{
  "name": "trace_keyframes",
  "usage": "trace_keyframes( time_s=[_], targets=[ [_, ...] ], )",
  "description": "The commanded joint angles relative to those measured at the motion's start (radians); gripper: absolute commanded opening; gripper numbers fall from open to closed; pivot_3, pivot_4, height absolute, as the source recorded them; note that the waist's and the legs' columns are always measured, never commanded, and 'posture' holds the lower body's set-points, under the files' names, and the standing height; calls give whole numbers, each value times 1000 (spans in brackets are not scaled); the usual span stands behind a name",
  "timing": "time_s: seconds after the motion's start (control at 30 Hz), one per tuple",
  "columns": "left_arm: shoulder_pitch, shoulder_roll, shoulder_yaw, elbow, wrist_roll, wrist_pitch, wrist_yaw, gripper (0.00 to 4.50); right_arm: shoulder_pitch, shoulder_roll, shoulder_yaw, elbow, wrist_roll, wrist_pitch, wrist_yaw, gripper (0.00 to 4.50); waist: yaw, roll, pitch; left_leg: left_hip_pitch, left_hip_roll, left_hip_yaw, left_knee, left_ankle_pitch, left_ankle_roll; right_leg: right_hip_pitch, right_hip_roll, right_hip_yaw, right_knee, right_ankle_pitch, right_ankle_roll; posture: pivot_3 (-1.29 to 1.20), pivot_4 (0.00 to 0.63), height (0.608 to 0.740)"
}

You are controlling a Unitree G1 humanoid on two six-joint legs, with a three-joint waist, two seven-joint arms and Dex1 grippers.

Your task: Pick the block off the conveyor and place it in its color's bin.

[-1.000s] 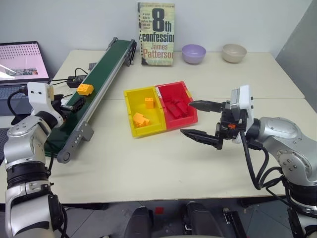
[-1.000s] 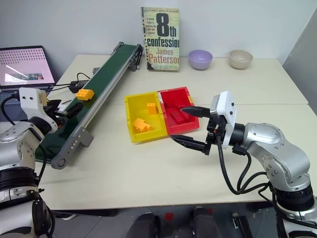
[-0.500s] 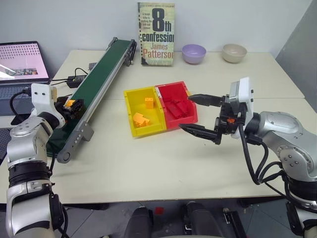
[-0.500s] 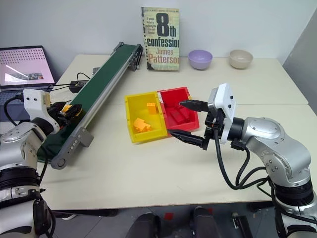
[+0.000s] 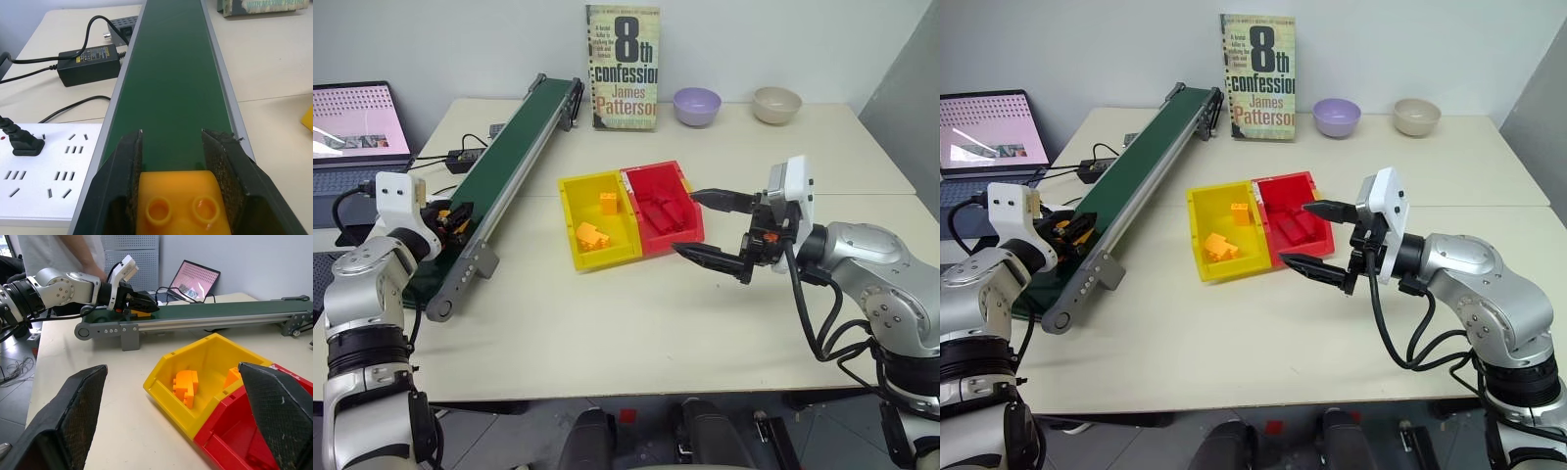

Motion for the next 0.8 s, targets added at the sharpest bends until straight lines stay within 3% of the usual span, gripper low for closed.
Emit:
trace_keyframes(
  time_s=[0.03,0.23,0.33,0.43,0.7,0.8],
  targets=[
    [-95,15,-38,-86,-29,55,-42,1520,-12,-19,-31,-38,-6,-4,-21,4500,2,0,0,0,0,0,0,0,0,0,0,0,0,0,0,0,150,740],
    [-187,-12,-121,-159,-75,135,-148,1520,5,-80,2,-65,-73,-1,-25,4500,18,0,0,-1,-2,1,1,0,0,0,1,0,-1,0,0,0,150,740],
    [-239,-44,-242,-197,-66,142,-253,1520,86,-117,13,-118,-136,-30,-35,4500,19,0,0,-1,-2,2,1,0,0,0,1,1,-1,0,0,0,150,740],
    [-335,-138,-393,-103,12,43,-337,1520,203,-115,-7,-243,-129,-16,-86,4500,37,-1,0,-2,-3,1,1,0,0,1,2,-2,-1,0,0,0,150,740],
    [-478,-255,-478,201,112,-150,-421,1520,221,-91,-19,-310,-90,57,-177,4500,11,-1,0,1,-3,7,2,0,0,0,6,3,-1,1,3,0,150,740],
    [-503,-258,-488,271,153,-202,-425,2293,214,-87,-35,-321,-73,82,-202,4500,10,-1,0,1,-3,6,2,0,0,0,8,4,-1,0,5,0,150,740]
  ],
)
